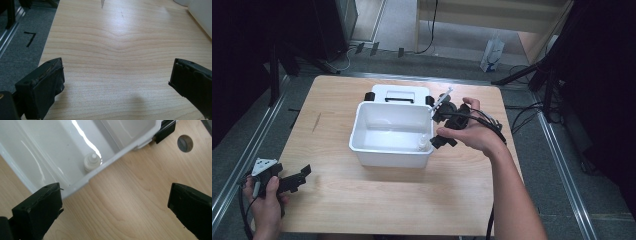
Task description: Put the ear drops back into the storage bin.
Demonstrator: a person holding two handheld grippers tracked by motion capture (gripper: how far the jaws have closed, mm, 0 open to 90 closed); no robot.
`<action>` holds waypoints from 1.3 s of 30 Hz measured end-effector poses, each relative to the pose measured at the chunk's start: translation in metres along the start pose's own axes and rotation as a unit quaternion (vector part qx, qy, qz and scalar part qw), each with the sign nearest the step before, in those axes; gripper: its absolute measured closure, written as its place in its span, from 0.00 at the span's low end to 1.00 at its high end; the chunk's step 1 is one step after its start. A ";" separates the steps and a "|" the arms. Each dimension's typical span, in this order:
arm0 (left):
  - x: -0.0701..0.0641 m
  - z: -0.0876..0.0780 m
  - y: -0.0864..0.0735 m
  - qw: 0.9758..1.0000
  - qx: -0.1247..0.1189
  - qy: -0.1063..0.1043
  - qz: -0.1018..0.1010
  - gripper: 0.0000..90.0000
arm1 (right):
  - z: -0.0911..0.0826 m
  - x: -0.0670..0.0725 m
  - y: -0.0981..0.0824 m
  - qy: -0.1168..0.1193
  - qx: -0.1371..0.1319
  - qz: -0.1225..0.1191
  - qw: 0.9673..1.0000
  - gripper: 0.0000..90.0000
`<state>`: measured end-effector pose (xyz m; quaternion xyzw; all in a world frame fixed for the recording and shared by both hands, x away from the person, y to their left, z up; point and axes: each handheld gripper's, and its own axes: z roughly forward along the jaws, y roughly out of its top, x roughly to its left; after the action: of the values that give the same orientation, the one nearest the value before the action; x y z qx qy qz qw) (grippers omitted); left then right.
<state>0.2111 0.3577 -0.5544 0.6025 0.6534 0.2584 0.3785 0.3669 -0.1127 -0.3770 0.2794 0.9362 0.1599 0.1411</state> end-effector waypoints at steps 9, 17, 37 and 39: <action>-0.001 0.000 0.000 1.000 0.001 0.001 0.003 0.00 | 0.000 -0.008 -0.047 -0.008 0.001 0.031 0.999 0.00; -0.001 0.000 0.000 1.000 0.000 0.000 0.003 0.00 | 0.005 -0.010 -0.086 -0.029 -0.006 0.058 0.998 0.00; -0.002 0.000 0.000 1.000 0.000 0.003 0.006 0.00 | 0.018 -0.016 -0.172 -0.044 -0.020 0.134 0.990 0.00; -0.002 0.000 0.000 1.000 0.000 0.003 0.006 0.00 | 0.021 -0.015 -0.180 -0.045 -0.017 0.140 0.989 0.00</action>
<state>0.2107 0.3557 -0.5542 0.6059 0.6508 0.2627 0.3747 0.3006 -0.2598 -0.4619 0.4120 0.8778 0.1813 0.1637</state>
